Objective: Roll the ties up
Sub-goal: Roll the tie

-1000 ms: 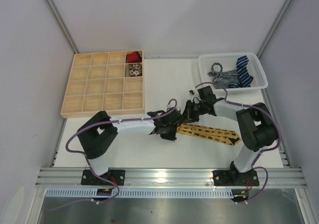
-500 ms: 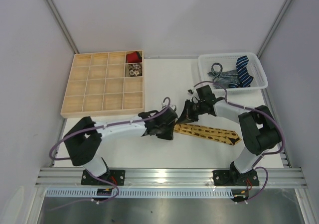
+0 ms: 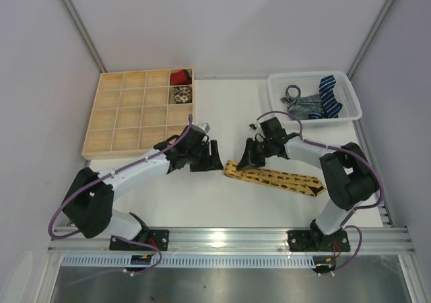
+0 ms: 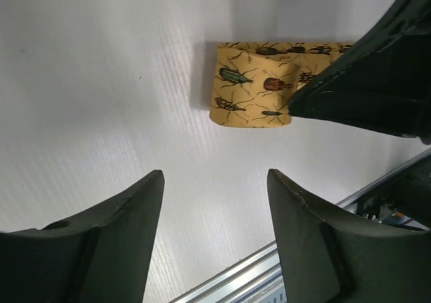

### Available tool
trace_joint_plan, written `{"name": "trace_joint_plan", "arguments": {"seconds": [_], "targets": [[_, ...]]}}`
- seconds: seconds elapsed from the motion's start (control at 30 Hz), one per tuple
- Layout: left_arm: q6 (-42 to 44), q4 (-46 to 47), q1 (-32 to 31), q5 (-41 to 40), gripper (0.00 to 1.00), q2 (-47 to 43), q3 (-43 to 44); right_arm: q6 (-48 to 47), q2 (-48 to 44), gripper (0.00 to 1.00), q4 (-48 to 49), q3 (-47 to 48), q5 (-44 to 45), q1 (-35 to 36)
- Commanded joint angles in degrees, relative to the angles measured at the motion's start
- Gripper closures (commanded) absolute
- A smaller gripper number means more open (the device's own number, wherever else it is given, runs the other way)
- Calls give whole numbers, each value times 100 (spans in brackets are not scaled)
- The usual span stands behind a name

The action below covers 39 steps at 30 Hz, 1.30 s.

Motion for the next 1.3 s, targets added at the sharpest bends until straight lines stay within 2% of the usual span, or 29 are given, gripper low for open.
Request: {"name": "trace_joint_plan", "arguments": {"seconds": [0.0,0.17,0.53,0.87,1.1,1.27], "targets": [[235,623,209,790,31,96,46,-215,159,100,-120,183,197,-55],[59,967,386,1142,23,325,-33,-259,326,100,-41,104,214,-107],[243,1247,456,1704,19,1229,230,-400,423,100,-6,34,417,-213],[358,1660,465,1819,14,1748,476,-497,353,100,-15,-125,364,-362],[340,1872,456,1504,14,1950,476,-505,327,100,29,-160,285,-433],[139,2214,448,1476,19,2065,388,-488,344,100,73,-169,241,-441]]}}
